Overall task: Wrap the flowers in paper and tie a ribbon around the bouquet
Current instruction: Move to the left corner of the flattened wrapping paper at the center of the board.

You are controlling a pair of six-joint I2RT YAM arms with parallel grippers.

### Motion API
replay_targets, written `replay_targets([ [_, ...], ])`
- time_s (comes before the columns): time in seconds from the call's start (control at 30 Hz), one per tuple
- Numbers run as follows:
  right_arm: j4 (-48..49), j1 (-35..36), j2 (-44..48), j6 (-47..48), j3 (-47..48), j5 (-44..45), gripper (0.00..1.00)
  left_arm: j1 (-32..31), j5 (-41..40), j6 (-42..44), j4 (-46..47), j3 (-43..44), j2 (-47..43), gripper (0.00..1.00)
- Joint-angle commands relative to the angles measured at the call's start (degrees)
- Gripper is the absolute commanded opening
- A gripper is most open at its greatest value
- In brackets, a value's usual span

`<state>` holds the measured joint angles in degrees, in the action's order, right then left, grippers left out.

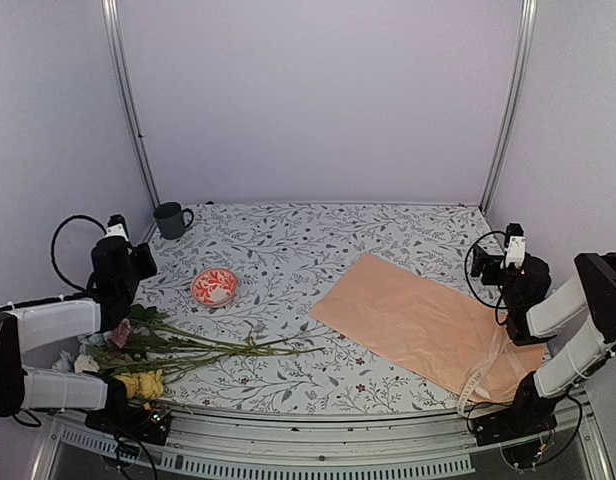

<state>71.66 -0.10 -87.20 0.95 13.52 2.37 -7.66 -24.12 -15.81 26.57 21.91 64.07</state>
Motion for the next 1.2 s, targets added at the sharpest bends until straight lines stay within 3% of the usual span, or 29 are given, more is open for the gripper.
replay_targets([
  [0.0,1.7,-0.3,-0.5,0.2,0.5,-0.9,0.99,-1.3,-4.2,-0.1,-1.2,1.4,-1.3,0.46],
  [0.1,1.7,-0.3,-0.5,0.2,0.5,-0.9,0.99,-2.8,-5.3,-2.8,-10.5,7.3,-2.0,0.46],
  [0.27,-0.4,-1.3,0.5,-0.2,1.5,-2.7,0.99,-8.3,6.6,1.0,-21.0,16.8,-1.6,0.54],
  [0.33,-12.7,-1.2,5.3,-0.2,5.6,-2.9,0.99,-11.1,11.2,5.6,-23.7,20.1,-0.4,0.59],
  [0.43,-39.5,-1.2,10.7,-2.8,18.6,-6.3,0.99,-15.1,14.3,10.5,-28.1,25.7,2.9,0.6],
  [0.6,-73.1,1.9,4.8,-4.1,40.4,-32.7,0.99,-25.0,15.9,18.7,-28.7,31.7,7.8,0.6],
  [0.73,-93.0,15.3,-2.0,-1.8,51.1,-25.2,0.99,-35.5,21.0,29.7,-30.4,34.5,12.3,0.61],
  [0.8,-99.9,23.1,-4.6,0.8,54.7,-21.0,0.99,-38.5,21.5,30.2,-32.4,35.8,14.1,0.63],
  [1.0,-110.5,41.0,-10.9,-4.9,60.4,-10.0,0.96,-36.7,22.7,18.4,-33.5,39.3,17.9,0.65],
  [1.17,-122.6,46.1,-18.1,-12.6,64.1,-7.7,0.95,-31.8,22.9,9.7,-32.8,37.6,18.2,0.65],
])
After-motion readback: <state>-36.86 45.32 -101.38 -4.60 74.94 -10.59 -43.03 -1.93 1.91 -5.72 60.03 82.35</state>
